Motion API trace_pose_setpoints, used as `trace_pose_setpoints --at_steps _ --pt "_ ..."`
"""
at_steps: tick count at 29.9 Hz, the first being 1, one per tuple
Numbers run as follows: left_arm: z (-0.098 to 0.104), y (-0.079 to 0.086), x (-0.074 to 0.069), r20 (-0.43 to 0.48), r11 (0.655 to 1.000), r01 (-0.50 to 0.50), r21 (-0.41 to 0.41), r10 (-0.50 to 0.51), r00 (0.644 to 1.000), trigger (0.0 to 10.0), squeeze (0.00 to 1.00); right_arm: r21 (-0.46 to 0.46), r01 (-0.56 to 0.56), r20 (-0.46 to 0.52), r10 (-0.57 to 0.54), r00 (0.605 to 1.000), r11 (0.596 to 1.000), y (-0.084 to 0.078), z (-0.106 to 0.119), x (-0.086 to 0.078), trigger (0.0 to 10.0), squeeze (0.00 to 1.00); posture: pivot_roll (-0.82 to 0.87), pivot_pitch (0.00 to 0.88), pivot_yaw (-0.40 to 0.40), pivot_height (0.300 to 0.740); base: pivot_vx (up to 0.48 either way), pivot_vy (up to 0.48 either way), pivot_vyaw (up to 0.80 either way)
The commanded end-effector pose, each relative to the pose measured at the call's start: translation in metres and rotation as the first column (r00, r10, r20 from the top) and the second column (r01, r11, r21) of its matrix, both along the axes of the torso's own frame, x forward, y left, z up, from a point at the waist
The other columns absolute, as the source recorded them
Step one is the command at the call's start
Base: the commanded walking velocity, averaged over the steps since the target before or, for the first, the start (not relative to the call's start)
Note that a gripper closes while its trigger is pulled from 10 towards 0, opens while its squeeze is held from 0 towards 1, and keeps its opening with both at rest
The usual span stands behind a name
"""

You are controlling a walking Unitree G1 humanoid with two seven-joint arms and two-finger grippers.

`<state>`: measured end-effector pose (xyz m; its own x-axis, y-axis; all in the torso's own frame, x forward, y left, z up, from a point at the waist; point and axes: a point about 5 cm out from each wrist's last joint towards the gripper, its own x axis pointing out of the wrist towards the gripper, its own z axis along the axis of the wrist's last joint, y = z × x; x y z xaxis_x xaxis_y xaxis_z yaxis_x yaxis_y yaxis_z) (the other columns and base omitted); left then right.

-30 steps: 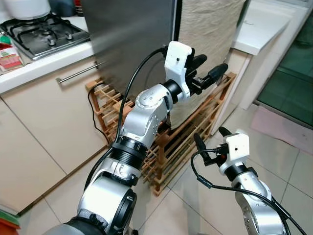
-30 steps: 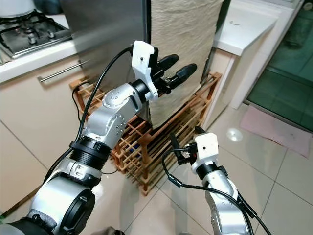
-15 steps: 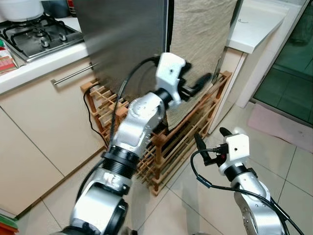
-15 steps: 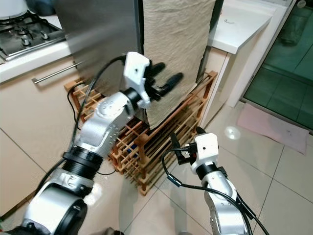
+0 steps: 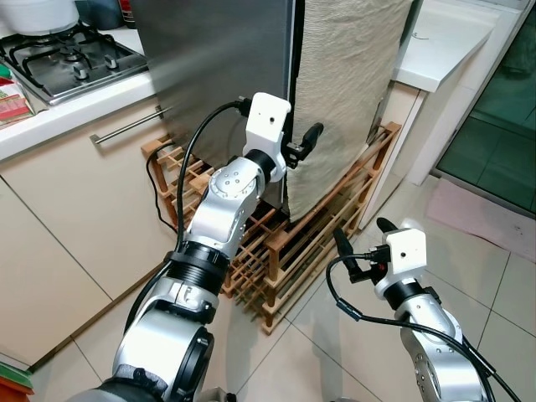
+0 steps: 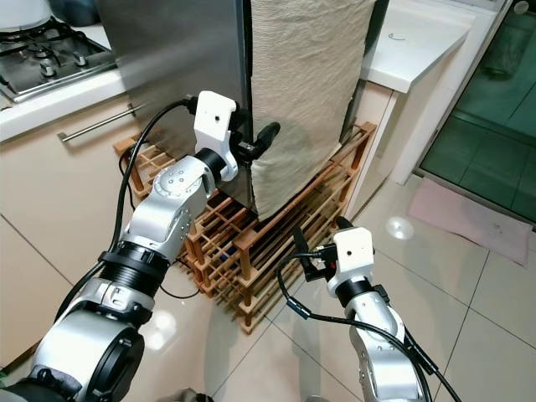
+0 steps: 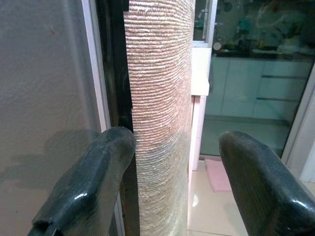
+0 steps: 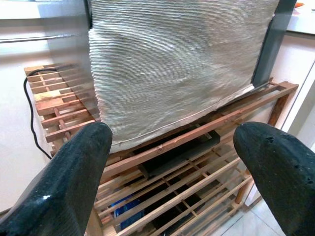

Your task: Restocking fridge

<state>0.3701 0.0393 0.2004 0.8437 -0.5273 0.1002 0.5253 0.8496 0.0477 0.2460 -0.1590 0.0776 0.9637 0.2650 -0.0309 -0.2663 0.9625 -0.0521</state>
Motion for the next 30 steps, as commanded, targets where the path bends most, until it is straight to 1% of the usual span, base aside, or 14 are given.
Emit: trace_pose_setpoints --at_steps 1,4,5,9,10,11,12,15,16,17,18,19,23,30 --pt "0.002 -0.005 0.003 0.000 1.000 -0.011 0.018 0.011 1.000 10.0 0.00 -0.003 -0.001 0.003 0.001 1.000 1.000 0.000 0.000 0.002 10.0 0.00 -0.11 0.000 0.037 0.736 0.000 0.000 0.00" --pt "0.001 -0.004 0.007 -0.018 0.999 -0.045 0.022 0.045 0.999 10.0 0.00 -0.003 -0.003 0.002 0.003 1.000 1.000 0.000 0.000 0.002 10.0 0.00 -0.12 0.000 0.039 0.736 0.000 0.000 0.00" --pt "0.001 -0.004 0.011 -0.032 0.997 -0.070 0.021 0.070 0.997 10.0 0.00 -0.003 -0.002 0.002 0.002 1.000 1.000 0.000 0.000 0.001 10.0 0.00 -0.12 0.000 0.042 0.736 0.000 0.000 0.00" --pt "0.001 -0.008 0.013 -0.044 0.998 -0.068 0.019 0.068 0.997 10.0 0.00 -0.002 0.000 0.000 0.000 1.000 1.000 0.001 0.000 0.000 10.0 0.00 -0.12 0.000 0.046 0.736 0.000 0.000 0.00" --pt "0.002 -0.013 0.013 -0.042 0.999 -0.045 0.020 0.046 0.998 10.0 0.00 -0.002 0.000 -0.002 0.000 1.000 1.000 0.001 -0.001 -0.001 10.0 0.00 -0.12 0.000 0.047 0.736 0.000 0.000 0.00" --pt "0.002 -0.013 0.013 -0.042 0.999 -0.045 0.020 0.046 0.998 10.0 0.00 -0.002 0.000 -0.002 0.000 1.000 1.000 0.001 -0.001 -0.001 10.0 0.00 -0.12 0.000 0.047 0.736 0.000 0.000 0.00" --pt "0.003 -0.023 0.011 -0.041 1.000 -0.003 0.026 0.004 0.999 10.0 0.00 0.000 0.000 -0.006 0.000 1.000 1.000 0.002 -0.001 -0.002 10.0 0.00 -0.12 0.000 0.047 0.736 0.000 0.000 0.00" --pt "0.001 -0.036 0.009 -0.069 0.998 0.047 0.040 -0.044 0.997 10.0 0.00 0.000 -0.002 -0.010 0.002 1.000 1.000 0.003 -0.002 -0.002 10.0 0.00 -0.12 0.000 0.047 0.736 0.000 0.000 0.00" --pt "0.000 -0.039 0.008 -0.083 0.998 0.045 0.046 -0.041 0.996 10.0 0.00 0.000 -0.001 -0.010 0.001 1.000 1.000 0.003 -0.002 -0.002 10.0 0.00 -0.13 0.000 0.051 0.736 0.000 0.000 0.00" --pt "-0.002 -0.040 0.009 -0.106 0.999 0.021 0.049 -0.016 0.994 10.0 0.00 0.001 0.000 -0.009 0.000 1.000 1.000 0.003 -0.002 -0.002 10.0 0.00 -0.13 0.000 0.052 0.736 0.000 0.000 0.00" --pt "-0.004 -0.035 0.014 -0.149 0.997 -0.072 0.036 0.077 0.986 10.0 0.00 0.001 0.005 -0.008 -0.005 1.000 1.000 0.002 -0.002 -0.002 10.0 0.00 -0.14 0.000 0.055 0.736 0.000 0.000 0.00" --pt "-0.005 -0.032 0.016 -0.162 0.994 -0.105 0.029 0.109 0.981 10.0 0.00 0.001 0.007 -0.007 -0.007 1.000 1.000 0.002 -0.001 -0.002 10.0 0.00 -0.14 0.000 0.056 0.736 0.000 0.000 0.00" --pt "-0.005 -0.031 0.016 -0.152 0.994 -0.102 0.026 0.105 0.983 10.0 0.00 0.000 0.012 -0.008 -0.012 1.000 1.000 0.001 -0.002 -0.003 10.0 0.00 -0.14 0.000 0.056 0.736 0.000 0.000 0.00" --pt "-0.018 -0.029 0.014 -0.169 0.993 -0.083 0.087 0.097 0.981 10.0 0.00 -0.003 0.013 -0.018 -0.013 1.000 1.000 0.000 -0.004 -0.005 10.0 0.00 -0.13 0.000 0.053 0.736 0.000 0.000 0.00"
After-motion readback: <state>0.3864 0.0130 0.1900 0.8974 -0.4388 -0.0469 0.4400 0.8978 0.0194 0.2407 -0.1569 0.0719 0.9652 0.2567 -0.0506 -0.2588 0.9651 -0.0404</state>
